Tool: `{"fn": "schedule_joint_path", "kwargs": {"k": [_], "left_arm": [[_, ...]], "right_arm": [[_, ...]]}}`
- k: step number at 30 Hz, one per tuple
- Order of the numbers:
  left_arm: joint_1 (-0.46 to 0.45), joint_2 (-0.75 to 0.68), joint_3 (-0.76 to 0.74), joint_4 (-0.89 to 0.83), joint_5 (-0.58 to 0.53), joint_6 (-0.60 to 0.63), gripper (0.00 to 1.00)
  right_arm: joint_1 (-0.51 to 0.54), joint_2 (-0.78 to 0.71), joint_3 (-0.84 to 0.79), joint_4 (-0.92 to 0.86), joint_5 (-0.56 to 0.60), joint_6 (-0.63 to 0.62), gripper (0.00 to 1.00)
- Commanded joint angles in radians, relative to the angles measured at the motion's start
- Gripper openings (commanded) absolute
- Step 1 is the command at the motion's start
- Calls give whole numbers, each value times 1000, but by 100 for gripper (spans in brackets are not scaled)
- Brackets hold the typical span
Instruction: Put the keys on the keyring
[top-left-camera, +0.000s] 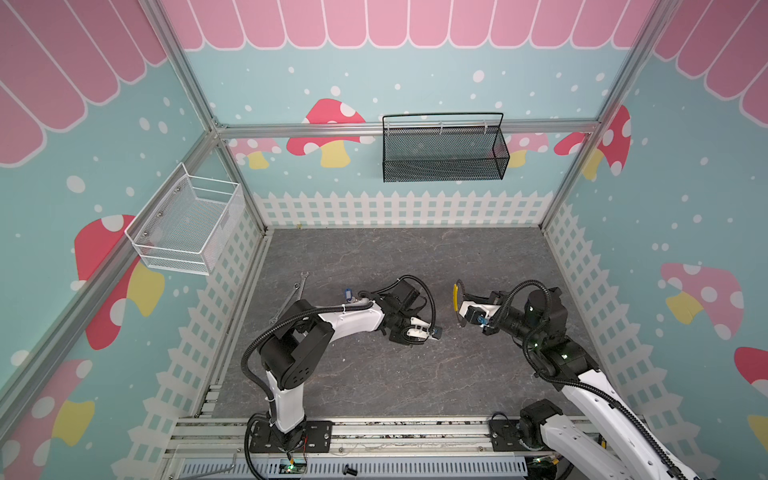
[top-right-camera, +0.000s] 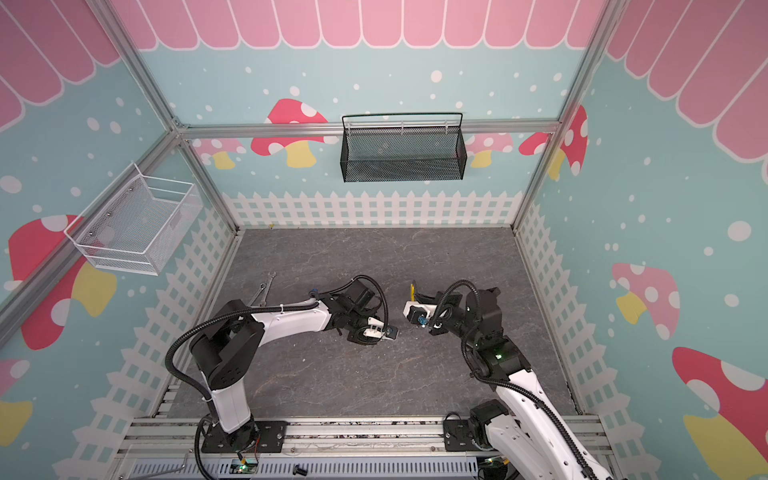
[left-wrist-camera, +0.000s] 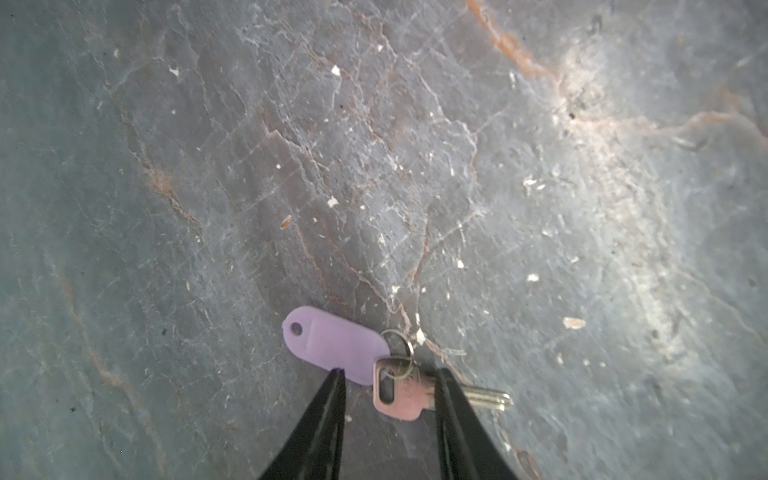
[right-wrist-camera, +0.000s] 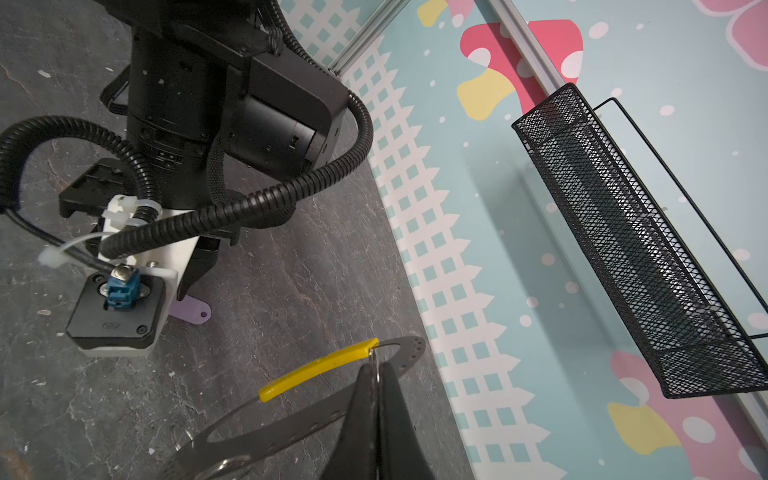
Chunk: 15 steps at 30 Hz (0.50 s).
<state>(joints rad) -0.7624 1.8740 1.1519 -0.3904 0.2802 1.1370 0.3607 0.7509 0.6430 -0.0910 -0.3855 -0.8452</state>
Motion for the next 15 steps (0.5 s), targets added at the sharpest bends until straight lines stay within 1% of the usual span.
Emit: {"fn": "schedule_joint_path", "kwargs": {"k": [1,10,15], "left_arm": [[-3,19,15,-26,-4,29,37],[-18,69,57,-49,-19,20,34],[-20,76,63,-66,-20,16,28]], "right_arm": [[-3,-13,7,5,-19,-17,0],[-4,-7,6,6,-21,-19,0],[-3,-7,3,5,-19,-23,0]]}}
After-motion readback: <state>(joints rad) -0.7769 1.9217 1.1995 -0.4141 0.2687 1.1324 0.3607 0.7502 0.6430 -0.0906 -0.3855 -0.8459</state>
